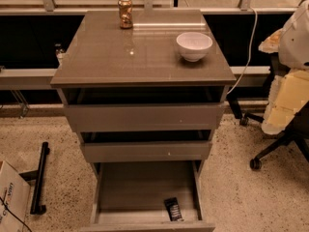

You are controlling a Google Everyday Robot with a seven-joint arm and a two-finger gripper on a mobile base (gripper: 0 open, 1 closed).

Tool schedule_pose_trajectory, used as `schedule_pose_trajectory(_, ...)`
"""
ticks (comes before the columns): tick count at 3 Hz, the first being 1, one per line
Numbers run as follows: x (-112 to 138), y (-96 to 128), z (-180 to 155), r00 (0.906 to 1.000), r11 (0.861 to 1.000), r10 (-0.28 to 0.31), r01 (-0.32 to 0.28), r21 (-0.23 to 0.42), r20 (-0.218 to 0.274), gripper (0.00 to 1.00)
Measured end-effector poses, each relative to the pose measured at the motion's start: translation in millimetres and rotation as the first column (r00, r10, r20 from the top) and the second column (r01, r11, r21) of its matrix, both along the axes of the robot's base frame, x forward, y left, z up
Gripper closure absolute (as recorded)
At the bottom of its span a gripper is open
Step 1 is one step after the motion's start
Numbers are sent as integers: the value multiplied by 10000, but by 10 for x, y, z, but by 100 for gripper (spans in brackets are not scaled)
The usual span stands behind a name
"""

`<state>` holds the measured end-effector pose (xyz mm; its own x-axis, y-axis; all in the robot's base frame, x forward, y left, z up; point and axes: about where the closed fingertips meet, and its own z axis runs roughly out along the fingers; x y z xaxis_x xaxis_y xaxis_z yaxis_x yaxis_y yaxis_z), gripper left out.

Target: Pick rxbar blueberry from bottom drawer and place on counter

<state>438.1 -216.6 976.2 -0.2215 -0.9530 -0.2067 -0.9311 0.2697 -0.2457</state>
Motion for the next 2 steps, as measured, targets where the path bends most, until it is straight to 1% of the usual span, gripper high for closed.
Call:
schedule_pose_trajectory(1,0,0,0,10000,10000,0,0,0,1,0)
schedule_pose_trajectory(2,8,28,-87,9996,9970,56,-77,768,266,0)
